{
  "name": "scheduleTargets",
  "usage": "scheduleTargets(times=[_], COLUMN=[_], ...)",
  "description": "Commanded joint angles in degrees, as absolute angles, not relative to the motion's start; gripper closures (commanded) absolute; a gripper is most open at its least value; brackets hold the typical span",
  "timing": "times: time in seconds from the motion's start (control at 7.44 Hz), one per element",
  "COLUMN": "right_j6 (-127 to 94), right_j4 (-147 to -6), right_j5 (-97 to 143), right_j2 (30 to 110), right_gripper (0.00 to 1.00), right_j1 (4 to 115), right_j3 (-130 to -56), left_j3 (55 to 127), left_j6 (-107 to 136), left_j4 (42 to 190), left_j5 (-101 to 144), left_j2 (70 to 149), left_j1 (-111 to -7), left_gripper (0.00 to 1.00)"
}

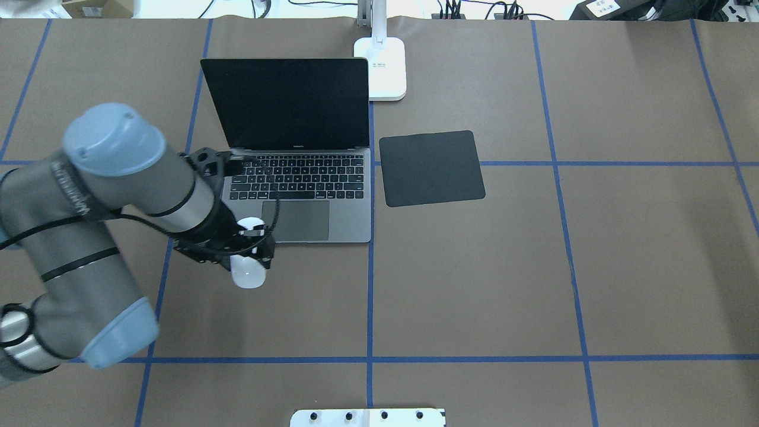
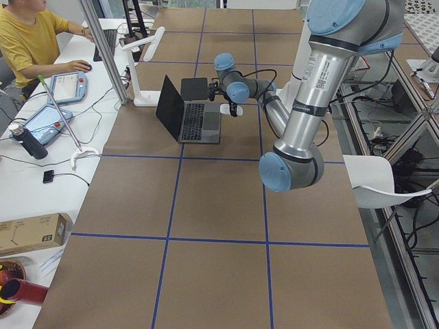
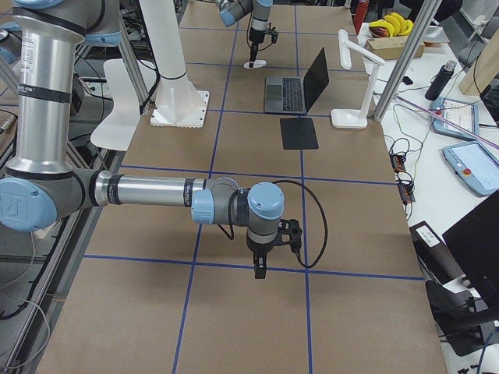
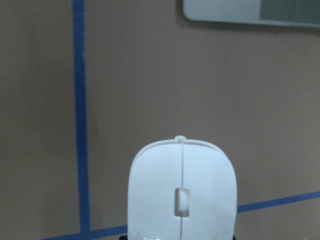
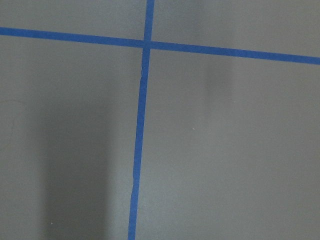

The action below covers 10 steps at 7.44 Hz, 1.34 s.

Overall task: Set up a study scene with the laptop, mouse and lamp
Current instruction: 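Carry the white mouse with the left gripper over the laptop toward the mouse pad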

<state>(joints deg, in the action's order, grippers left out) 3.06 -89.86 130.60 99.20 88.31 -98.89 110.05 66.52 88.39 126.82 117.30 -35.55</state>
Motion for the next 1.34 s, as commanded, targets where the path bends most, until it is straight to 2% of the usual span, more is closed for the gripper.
scheduleTargets(times=[0.0, 0.27, 0.54, 0.67, 0.94, 1.08, 1.21], right_j6=[3.1, 3.0, 3.0, 3.0, 3.0, 3.0, 3.0], right_j4=[-89.8, -89.8, -89.9, -89.9, -89.9, -89.9, -89.9], right_j5=[130.6, 130.7, 130.7, 130.6, 130.6, 130.6, 130.6], right_j2=[99.2, 99.1, 99.1, 99.1, 99.2, 99.2, 99.2], right_gripper=[0.00, 0.00, 0.00, 0.00, 0.00, 0.00, 0.00], right_j1=[88.3, 88.3, 88.3, 88.3, 88.3, 88.3, 88.3], right_j3=[-98.9, -98.9, -98.9, -98.9, -98.9, -98.9, -98.9], left_j3=[95.0, 78.8, 61.1, 54.9, 48.3, 42.1, 40.2], left_j6=[66.4, 66.4, 67.1, 67.1, 68.1, 70.1, 70.3], left_j4=[84.9, 86.0, 95.7, 97.8, 99.8, 104.2, 106.0], left_j5=[125.1, 123.9, 123.2, 122.0, 119.8, 118.2, 117.3], left_j2=[133.2, 145.3, 154.5, 157.6, 161.9, 164.8, 165.2], left_j1=[-35.6, -35.7, -35.9, -35.9, -35.9, -35.9, -35.7], left_gripper=[0.62, 0.61, 0.59, 0.59, 0.56, 0.52, 0.36])
